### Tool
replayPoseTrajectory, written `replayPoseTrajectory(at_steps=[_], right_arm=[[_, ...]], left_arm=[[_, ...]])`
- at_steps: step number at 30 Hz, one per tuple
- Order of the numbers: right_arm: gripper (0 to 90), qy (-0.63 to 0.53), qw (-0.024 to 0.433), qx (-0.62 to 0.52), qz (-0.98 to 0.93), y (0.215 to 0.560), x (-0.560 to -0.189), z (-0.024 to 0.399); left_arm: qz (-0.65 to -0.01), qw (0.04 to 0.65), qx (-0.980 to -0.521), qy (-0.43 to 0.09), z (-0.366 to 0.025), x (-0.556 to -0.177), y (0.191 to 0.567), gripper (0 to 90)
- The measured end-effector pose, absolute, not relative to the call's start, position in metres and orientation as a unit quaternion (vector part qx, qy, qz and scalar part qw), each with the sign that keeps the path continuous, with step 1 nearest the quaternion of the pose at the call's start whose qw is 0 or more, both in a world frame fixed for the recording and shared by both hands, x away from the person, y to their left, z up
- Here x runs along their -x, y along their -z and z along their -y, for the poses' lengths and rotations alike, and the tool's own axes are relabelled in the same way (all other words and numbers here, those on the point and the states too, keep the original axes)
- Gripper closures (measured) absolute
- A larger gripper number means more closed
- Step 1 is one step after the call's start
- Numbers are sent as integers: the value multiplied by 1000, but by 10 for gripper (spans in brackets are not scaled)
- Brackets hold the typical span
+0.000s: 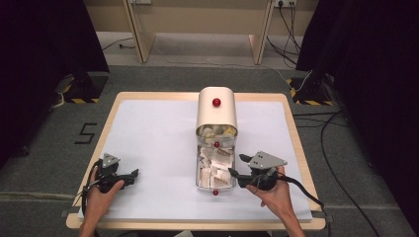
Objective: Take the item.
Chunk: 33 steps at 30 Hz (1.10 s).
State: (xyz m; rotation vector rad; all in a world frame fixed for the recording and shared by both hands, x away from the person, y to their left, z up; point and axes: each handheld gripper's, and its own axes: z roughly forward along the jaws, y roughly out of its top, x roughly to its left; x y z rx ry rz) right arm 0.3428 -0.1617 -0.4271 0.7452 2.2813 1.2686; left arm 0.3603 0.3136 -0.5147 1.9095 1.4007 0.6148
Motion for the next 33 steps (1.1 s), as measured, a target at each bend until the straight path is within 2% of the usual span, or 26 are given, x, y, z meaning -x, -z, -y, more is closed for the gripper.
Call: replayPoseTrajectory(at_steps=[9, 23, 33], right_arm=[[426, -450, 202, -252, -833, 433, -348, 140], [419, -424, 207, -233, -850, 440, -369, 109], [437, -410, 209, -234, -856, 450, -375, 101]], left_arm=[[-538, 341, -734, -237, -314, -360, 515, 114], [-538, 340, -734, -236, -314, -360, 515, 114], [-538, 341, -734, -236, -314, -360, 515, 114]])
